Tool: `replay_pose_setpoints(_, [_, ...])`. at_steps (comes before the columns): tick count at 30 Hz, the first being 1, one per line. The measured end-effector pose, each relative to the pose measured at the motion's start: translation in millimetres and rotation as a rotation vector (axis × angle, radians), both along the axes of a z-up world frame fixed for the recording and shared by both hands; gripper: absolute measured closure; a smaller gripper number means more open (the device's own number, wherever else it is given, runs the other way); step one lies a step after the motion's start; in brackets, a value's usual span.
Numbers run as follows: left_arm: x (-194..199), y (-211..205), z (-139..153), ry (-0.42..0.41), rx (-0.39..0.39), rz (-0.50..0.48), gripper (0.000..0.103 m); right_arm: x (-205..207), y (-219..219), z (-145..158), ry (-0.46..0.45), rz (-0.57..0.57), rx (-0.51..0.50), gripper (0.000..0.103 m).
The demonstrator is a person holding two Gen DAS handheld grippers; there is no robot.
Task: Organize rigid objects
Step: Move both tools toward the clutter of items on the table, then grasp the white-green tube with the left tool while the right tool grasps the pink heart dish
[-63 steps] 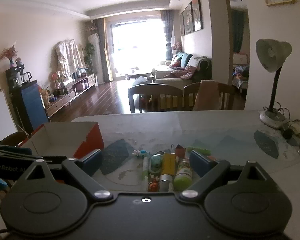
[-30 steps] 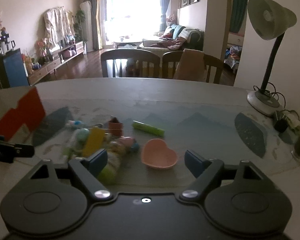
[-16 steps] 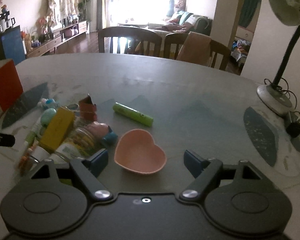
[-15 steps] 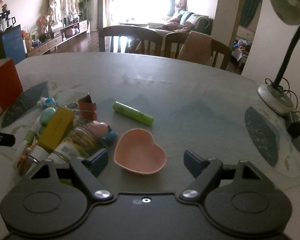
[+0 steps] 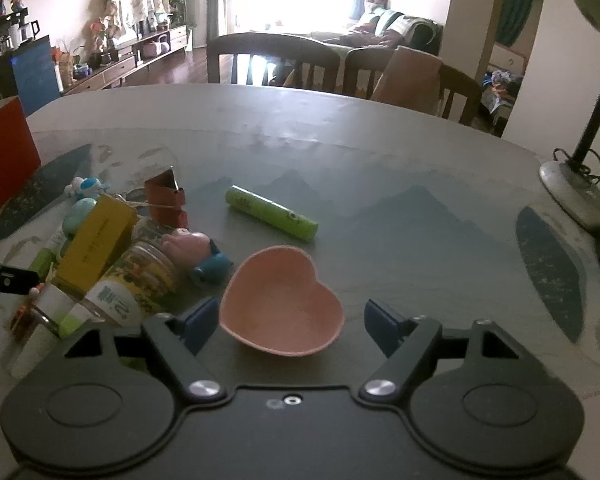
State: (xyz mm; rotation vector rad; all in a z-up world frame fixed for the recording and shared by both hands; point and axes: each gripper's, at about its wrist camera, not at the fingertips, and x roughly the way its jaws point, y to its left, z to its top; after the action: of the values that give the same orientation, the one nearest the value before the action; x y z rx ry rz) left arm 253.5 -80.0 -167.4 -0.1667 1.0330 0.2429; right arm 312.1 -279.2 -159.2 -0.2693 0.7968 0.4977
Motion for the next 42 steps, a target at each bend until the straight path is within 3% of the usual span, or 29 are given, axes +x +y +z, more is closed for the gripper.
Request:
replay_pose_setpoints(2, [2,1,-4,0.016,-0.016,-0.004,0.037,0,2,-2,0.005,0.009,-0.004,0.024])
replay_pose_setpoints(5, [3,0,-5,0.007,-0.006,-0.013,0.039,1,4,-5,0.013,0.024,-0.007,0.024])
replay_pose_setpoints(13, [7,0,-4,-0.011,-0.008,-0.031,0.060,6,9,-8,0.014,0.040,-0.004,0.025])
replay_pose_setpoints(17, [7,-1,-3,-0.011,-0.002,-0.034,0.070,9,10,-10,0.022,0.046,0.001,0.035])
replay_pose_setpoints(21, [7,-2,-2,-0.012,0.001,-0.033,0.082,11,6,-11,0.046,0.041,0.033,0.037])
replay_pose_setpoints(30, [-2,-1,3,-0.015,-0.009,-0.027,0.085,3,0,-2,0.050,0.030,0.056,0.037])
replay_pose_setpoints(42, [-34,8,29,-0.059,-0.057,-0.011,0.086,-31,-7,41,0.028,0.027,0.097,0.037])
